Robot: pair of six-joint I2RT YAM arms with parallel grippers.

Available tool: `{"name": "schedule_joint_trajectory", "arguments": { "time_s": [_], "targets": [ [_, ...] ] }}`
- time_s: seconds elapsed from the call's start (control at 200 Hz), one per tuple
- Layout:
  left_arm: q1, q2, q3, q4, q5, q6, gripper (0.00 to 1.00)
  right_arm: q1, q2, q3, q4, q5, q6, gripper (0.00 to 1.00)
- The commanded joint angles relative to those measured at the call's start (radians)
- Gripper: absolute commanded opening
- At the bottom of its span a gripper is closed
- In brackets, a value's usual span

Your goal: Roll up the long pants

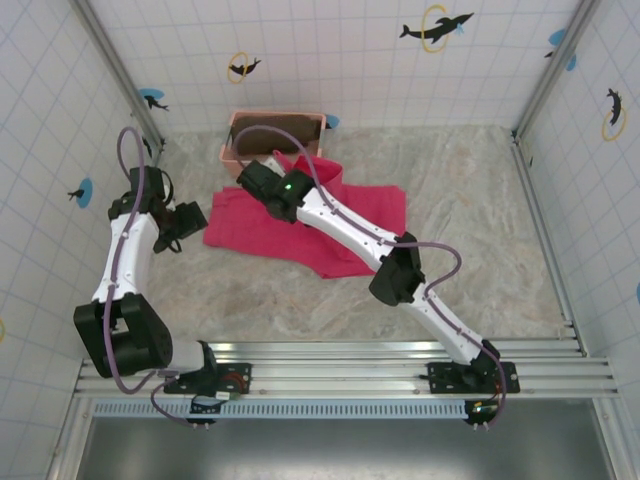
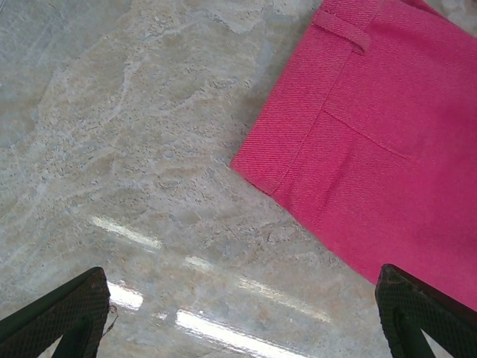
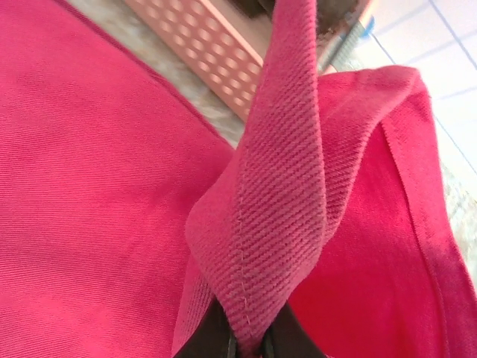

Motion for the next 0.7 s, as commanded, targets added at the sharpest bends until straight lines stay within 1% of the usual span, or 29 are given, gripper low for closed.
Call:
{"name": "schedule_joint_trajectory", "arguments": {
  "time_s": [0.0,0.11,0.255,0.445,0.585,0.696],
  "targets": [
    [-0.004,-0.033,-0.029,-0.002,0.009,0.010,0.94,0.020,-0.059,0.020,0.105,0.007,-0.047,0.00],
    [-0.004,-0.052,-0.046,-0.003,0.010,0.010,0.94,0.021,-0.076,0.022,0.163,-0.028,-0.068,0.00],
    [-0.004,-0.076,-0.059,-0.014,0.005,0.009,0.94,0.025,-0.069,0.026,0.230,-0.035,-0.091,0.00],
    [-0.003,-0.097,-0.067,-0.034,-0.001,0.010,0.94,0.022,-0.036,0.025,0.327,0.009,-0.106,0.00],
    [-0.004,-0.117,-0.084,-0.043,-0.014,0.009,0.94,0.013,-0.020,0.030,0.403,-0.005,-0.114,0.00],
    [-0.004,-0.131,-0.102,-0.043,-0.015,0.005,0.94,0.008,-0.011,0.045,0.430,-0.022,-0.112,0.00]
  ]
}}
